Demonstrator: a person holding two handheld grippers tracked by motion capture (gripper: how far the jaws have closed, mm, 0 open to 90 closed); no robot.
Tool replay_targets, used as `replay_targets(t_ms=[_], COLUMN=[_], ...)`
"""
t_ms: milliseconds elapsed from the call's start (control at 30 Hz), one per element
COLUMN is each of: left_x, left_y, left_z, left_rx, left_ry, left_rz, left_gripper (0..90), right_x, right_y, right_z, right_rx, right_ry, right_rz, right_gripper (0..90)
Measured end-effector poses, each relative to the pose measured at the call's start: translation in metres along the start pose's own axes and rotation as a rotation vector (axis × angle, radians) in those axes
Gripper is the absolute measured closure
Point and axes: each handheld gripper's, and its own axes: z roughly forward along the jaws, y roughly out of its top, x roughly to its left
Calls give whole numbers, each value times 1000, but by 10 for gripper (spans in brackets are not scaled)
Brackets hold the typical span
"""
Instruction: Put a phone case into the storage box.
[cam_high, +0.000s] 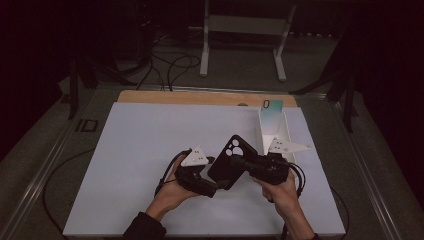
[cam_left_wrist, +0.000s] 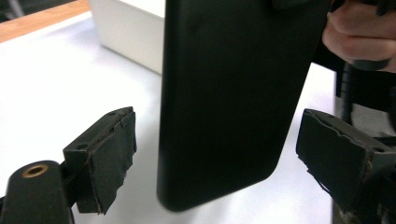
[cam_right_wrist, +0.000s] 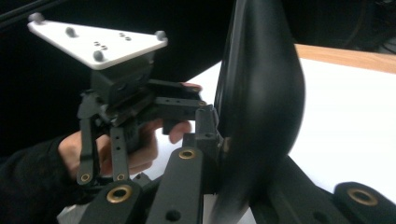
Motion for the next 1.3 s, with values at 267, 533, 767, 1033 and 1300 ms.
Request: replay_targets(t_ms=[267,533,767,1033,1300], left_x=[2,6,0,-1,-1], left_y=[-1,-4,-10,-10,-9], left_z=[-2,-9,-7,-7,-10], left_rx=[-25,-53,-40,-61,-68], left_ry=[-91,-124,-101,-57,24], left_rz=[-10,-21,17,23,22], left_gripper=[240,520,758,800,801], right_x=[7,1,2,10,21], right_y=[1,1,4,5,10], right_z=[4,1,1,6,8], right_rx=[26,37,58,72,36], right_ry=[52,67,21,-135,-230], right_rz=[-51,-51,-77,-96,-81], right_gripper=[854,850,594,209,134])
